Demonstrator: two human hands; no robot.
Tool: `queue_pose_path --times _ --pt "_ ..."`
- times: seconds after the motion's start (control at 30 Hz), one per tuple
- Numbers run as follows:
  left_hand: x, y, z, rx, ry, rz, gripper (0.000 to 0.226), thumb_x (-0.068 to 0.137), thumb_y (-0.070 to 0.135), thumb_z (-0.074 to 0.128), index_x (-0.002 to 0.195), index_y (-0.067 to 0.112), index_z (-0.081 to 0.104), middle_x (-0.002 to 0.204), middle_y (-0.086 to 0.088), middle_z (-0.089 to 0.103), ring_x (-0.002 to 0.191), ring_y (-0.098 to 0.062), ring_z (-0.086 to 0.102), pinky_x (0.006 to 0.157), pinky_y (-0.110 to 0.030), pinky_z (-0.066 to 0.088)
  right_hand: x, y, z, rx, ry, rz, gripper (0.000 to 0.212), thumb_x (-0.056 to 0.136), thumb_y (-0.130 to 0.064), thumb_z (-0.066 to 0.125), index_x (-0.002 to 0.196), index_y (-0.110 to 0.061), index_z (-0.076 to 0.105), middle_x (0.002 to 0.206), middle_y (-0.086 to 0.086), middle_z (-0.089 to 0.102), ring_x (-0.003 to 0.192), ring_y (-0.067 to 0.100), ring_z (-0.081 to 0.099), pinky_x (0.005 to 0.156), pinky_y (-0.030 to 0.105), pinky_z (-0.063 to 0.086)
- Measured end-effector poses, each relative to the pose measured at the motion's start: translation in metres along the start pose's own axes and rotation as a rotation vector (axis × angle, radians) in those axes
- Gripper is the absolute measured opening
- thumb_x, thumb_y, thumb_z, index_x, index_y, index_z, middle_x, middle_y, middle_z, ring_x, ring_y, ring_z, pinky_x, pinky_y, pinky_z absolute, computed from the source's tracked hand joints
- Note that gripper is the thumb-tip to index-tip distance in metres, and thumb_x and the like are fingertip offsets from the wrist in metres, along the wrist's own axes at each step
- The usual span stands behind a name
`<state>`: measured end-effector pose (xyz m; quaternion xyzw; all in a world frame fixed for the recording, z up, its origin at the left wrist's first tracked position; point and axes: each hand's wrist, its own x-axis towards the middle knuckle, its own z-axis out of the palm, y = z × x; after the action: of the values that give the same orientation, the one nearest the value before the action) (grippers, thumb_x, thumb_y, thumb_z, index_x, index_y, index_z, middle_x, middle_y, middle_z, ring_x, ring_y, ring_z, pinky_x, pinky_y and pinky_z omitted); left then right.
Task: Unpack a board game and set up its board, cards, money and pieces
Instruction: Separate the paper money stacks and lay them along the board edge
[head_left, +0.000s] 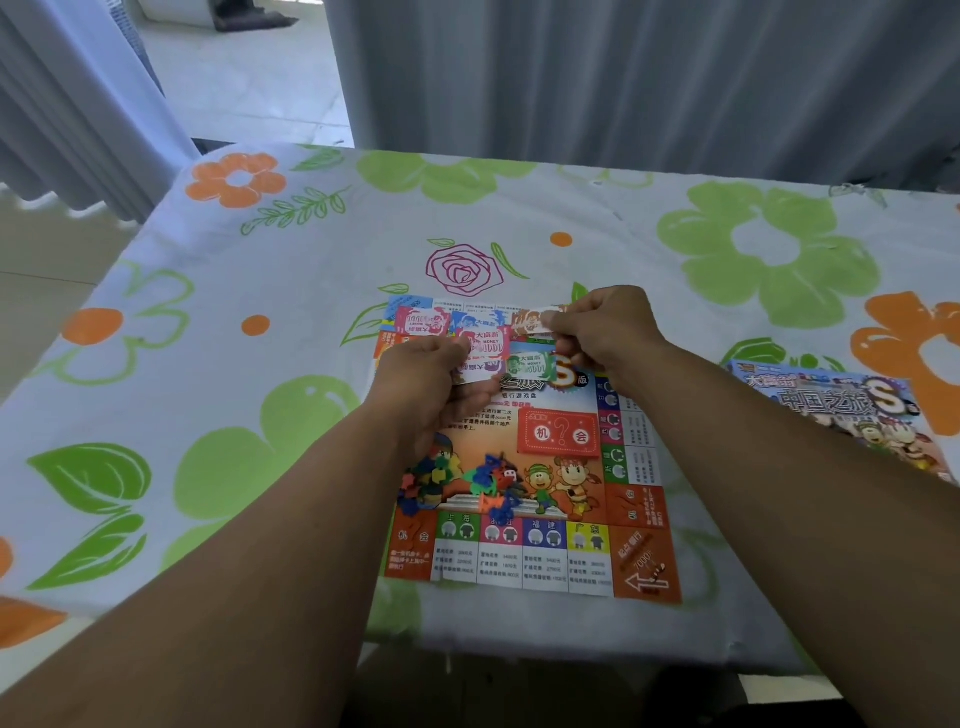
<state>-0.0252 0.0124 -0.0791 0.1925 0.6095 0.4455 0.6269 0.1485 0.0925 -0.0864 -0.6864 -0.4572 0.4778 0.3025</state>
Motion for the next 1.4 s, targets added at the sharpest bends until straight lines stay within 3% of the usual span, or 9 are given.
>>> queue_pose_path --times 0.2,0.27,0.33,0.43,0.53,0.77,0.9,1.17,1.4 --pt "0.002 0.000 -0.002 0.014 -0.007 0.007 0.019 0.100 0.020 0.058 0.107 0.003 0.063 0.089 -0.016 0.076 0.075 -0.024 0.073 0.056 -0.028 0.061 0.008 0.004 0.005 -0.253 0.150 -0.099 0.033 0.079 -0.030 0.083 0.089 -0.004 0.065 0.086 0.009 0.071 0.076 0.024 0.070 0.073 0.040 0.060" --pt "0.002 0.000 -0.001 0.012 -0.010 0.012 0.019 0.099 0.021 0.059 0.106 0.004 0.063 0.084 -0.014 0.076 0.073 -0.023 0.072 0.056 -0.028 0.061 0.002 0.000 0.007 -0.174 0.067 -0.158 0.030 0.084 -0.033 0.079 0.088 -0.006 0.065 0.085 0.007 0.069 0.074 0.023 0.068 0.066 0.038 0.057" --pt "0.001 0.001 0.001 0.003 -0.009 0.019 0.019 0.099 0.023 0.060 0.106 0.005 0.063 0.082 -0.012 0.076 0.070 -0.021 0.072 0.054 -0.027 0.059 -0.010 -0.007 0.009 -0.042 -0.153 -0.149 0.036 0.088 -0.038 0.074 0.090 -0.004 0.066 0.082 0.008 0.066 0.058 0.018 0.058 0.051 0.031 0.046" --pt "0.000 0.001 0.001 0.006 -0.005 0.030 0.023 0.098 0.025 0.060 0.109 0.005 0.064 0.087 -0.013 0.076 0.068 -0.020 0.072 0.055 -0.027 0.059 -0.024 -0.011 0.012 -0.068 -0.360 -0.181 0.036 0.089 -0.036 0.074 0.096 -0.002 0.068 0.079 0.007 0.068 0.051 0.014 0.056 0.044 0.025 0.042" --pt "-0.002 0.002 0.002 -0.006 -0.005 0.035 0.023 0.099 0.026 0.059 0.111 0.006 0.064 0.083 -0.012 0.076 0.066 -0.019 0.072 0.057 -0.028 0.061 -0.027 -0.011 0.015 -0.090 -0.340 -0.233 0.021 0.089 -0.020 0.075 0.093 -0.001 0.067 0.069 0.005 0.066 0.049 0.011 0.059 0.043 0.024 0.045" --pt "-0.006 0.004 -0.005 -0.006 -0.028 0.030 0.006 0.100 0.011 0.055 0.099 0.006 0.060 0.062 -0.003 0.071 0.083 -0.029 0.074 0.071 -0.034 0.062 -0.025 -0.011 0.023 -0.066 -0.318 -0.221 0.019 0.092 -0.019 0.072 0.093 0.000 0.068 0.077 0.012 0.069 0.046 0.010 0.058 0.042 0.022 0.044" --pt "-0.007 0.005 -0.018 -0.010 0.020 0.002 0.007 0.100 0.012 0.057 0.096 0.007 0.060 0.067 -0.009 0.073 0.072 -0.025 0.073 0.059 -0.030 0.062 -0.021 -0.015 0.036 0.045 -0.245 -0.187 0.025 0.094 -0.017 0.069 0.095 0.008 0.066 0.078 0.017 0.065 0.047 0.012 0.054 0.044 0.024 0.046" --pt "-0.009 0.011 -0.062 0.018 0.070 -0.038 0.017 0.098 0.020 0.060 0.104 0.004 0.063 0.087 -0.018 0.076 0.074 -0.025 0.073 0.051 -0.025 0.057 -0.021 -0.028 0.091 0.051 -0.241 -0.098 0.026 0.090 -0.015 0.074 0.081 0.008 0.064 0.061 0.012 0.057 0.039 0.012 0.049 0.040 0.022 0.043" --pt "-0.009 0.013 -0.074 0.024 0.092 -0.054 0.020 0.098 0.023 0.062 0.106 0.005 0.062 0.088 -0.018 0.076 0.073 -0.025 0.073 0.050 -0.025 0.057 -0.010 -0.026 0.104 -0.061 -0.067 -0.096 0.043 0.088 -0.038 0.075 0.077 0.002 0.065 0.058 0.012 0.058 0.042 0.021 0.049 0.046 0.028 0.042"
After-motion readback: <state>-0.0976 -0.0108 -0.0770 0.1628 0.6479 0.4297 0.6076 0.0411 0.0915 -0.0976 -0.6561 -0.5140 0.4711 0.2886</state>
